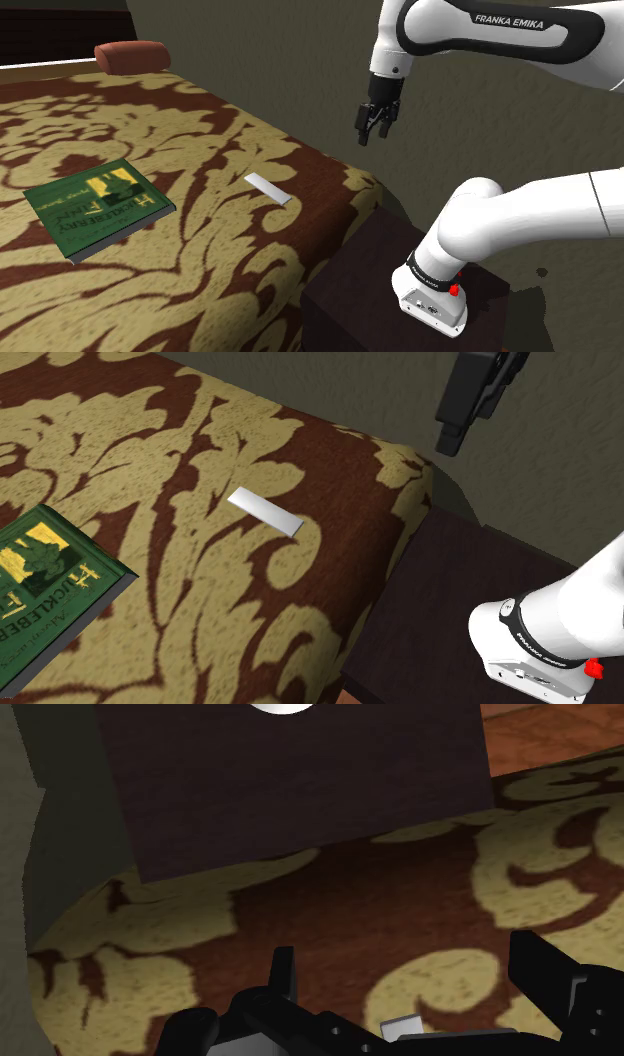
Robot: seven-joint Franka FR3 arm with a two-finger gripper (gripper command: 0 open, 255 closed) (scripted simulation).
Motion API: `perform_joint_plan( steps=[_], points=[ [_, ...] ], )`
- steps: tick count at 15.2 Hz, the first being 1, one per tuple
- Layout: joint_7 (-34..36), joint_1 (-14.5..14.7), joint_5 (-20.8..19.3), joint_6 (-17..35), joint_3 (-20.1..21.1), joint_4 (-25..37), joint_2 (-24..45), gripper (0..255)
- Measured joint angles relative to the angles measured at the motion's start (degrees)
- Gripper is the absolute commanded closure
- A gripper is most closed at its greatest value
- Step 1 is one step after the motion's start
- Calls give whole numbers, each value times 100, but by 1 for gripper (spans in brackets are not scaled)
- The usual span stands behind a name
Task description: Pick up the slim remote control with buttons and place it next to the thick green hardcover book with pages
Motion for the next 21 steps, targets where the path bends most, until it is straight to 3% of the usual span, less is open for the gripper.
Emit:
perform_joint_plan(
  steps=[2, 6, 13, 21],
  points=[
    [20, 10, 14, 92, 23, -21, 65, 0],
    [56, 35, 25, 825, 86, -196, 556, 0],
    [254, 126, 86, 2274, 299, -280, 1770, 0],
    [486, 173, 1, 3704, 471, 190, 3504, 0]
  ],
)
